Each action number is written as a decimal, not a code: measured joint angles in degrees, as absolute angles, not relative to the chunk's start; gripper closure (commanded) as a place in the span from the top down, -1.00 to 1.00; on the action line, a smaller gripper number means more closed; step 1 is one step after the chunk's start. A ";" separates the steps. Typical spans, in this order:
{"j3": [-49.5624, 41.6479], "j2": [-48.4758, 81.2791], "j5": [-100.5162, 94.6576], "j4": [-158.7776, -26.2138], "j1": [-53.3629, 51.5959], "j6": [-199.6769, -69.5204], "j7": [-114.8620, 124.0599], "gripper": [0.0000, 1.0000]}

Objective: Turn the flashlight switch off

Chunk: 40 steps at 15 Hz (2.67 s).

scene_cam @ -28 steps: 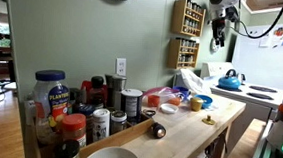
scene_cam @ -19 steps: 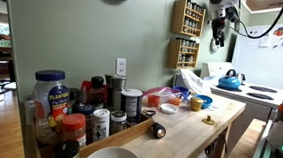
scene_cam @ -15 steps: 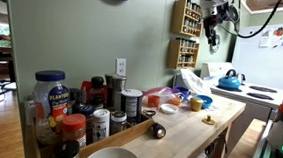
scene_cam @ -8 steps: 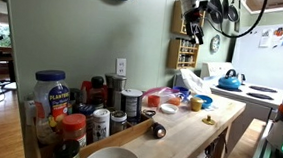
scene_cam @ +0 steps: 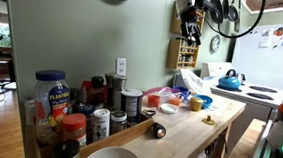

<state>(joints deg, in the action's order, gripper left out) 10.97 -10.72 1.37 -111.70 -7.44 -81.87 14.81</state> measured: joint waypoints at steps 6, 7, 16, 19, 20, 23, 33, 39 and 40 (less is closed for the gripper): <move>16.64 -6.49 2.40 -110.26 -11.31 -83.92 22.96 1.00; 18.36 -5.10 2.67 -110.12 -12.80 -85.55 25.85 1.00; 23.40 5.51 1.11 -110.10 -21.44 -97.55 45.32 1.00; 23.29 5.50 1.04 -109.93 -21.40 -97.55 45.32 1.00; 23.22 5.59 1.04 -109.82 -21.47 -97.77 45.21 1.00; 23.24 7.42 -0.02 -109.70 -22.73 -102.68 45.11 1.00; 23.06 13.85 -4.90 -113.96 -28.10 -117.20 51.93 -0.16; 22.24 14.25 -6.55 -118.13 -29.39 -119.59 60.37 -1.00; 22.06 14.56 -7.23 -118.38 -29.67 -119.88 62.27 -1.00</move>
<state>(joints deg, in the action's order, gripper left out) 22.06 14.56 -7.23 -118.38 -29.67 -119.88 62.27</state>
